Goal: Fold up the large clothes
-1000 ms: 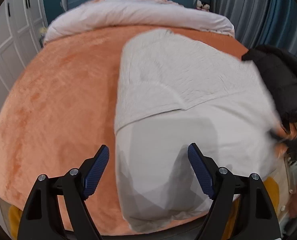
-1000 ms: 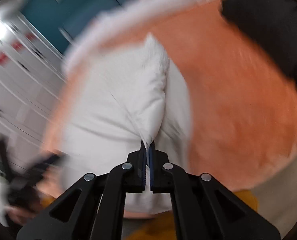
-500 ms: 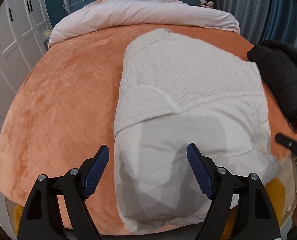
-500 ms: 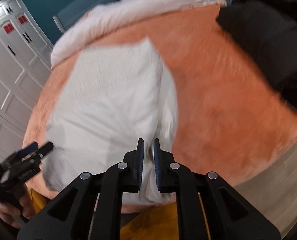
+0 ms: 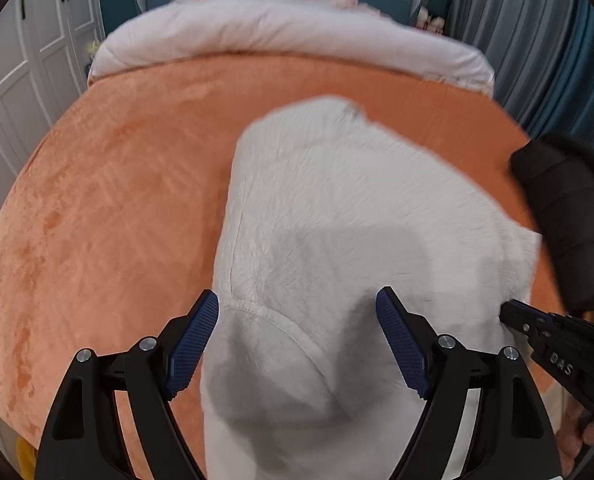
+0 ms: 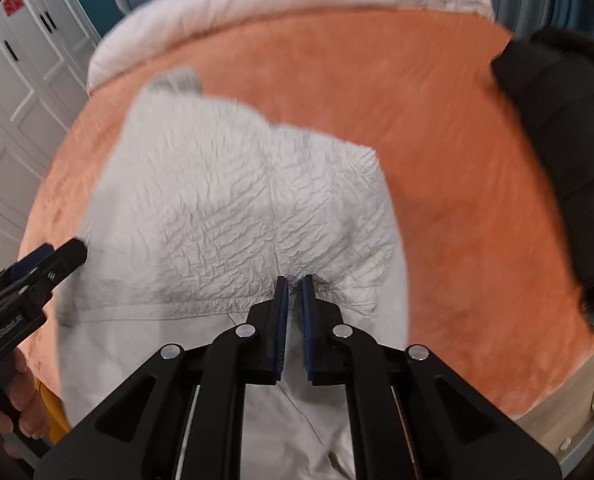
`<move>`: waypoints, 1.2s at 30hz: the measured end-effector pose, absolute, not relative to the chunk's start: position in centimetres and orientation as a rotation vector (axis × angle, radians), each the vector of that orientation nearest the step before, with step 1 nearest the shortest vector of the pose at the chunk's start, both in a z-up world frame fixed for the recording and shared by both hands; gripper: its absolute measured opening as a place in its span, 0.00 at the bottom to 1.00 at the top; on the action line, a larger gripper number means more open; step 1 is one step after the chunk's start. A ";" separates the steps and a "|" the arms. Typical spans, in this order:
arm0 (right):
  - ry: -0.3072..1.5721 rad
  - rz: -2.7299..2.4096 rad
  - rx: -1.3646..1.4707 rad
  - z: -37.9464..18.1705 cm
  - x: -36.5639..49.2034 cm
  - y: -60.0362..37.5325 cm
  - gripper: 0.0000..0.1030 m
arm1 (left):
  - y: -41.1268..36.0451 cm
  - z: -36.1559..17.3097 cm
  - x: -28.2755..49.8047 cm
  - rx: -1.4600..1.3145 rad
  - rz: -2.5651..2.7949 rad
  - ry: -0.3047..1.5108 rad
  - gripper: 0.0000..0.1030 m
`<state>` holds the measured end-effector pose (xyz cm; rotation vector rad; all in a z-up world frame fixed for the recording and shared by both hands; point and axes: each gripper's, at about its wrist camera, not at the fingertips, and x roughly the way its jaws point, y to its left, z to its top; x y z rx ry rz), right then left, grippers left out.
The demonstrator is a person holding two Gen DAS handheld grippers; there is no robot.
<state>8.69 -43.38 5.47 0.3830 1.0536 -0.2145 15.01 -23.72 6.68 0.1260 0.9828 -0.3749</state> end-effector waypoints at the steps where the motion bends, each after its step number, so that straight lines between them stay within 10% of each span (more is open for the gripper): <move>1: 1.064 -0.219 0.393 4.4 8.9 -43.6 0.02 | -23.7 5.8 15.2 0.122 -0.381 0.990 0.82; 5: 1.081 -0.199 0.448 1.9 9.3 -44.0 0.00 | -23.0 3.1 15.5 0.082 -0.372 0.973 0.95; 19: 0.989 -0.168 0.570 0.2 9.1 -45.8 0.02 | -22.7 0.9 15.5 0.042 -0.359 0.905 0.95; 21: 0.903 -0.167 0.613 2.5 6.3 -46.7 0.18 | -20.7 2.3 15.5 -0.027 -0.404 0.934 0.95; 24: 0.749 -0.221 0.589 5.6 2.1 -47.6 0.76 | -17.7 4.3 14.8 -0.075 -0.431 0.934 0.95; 36: 0.934 -0.038 0.940 -3.8 3.3 -50.1 0.89 | -15.8 -0.4 17.7 -0.400 -0.588 1.216 0.95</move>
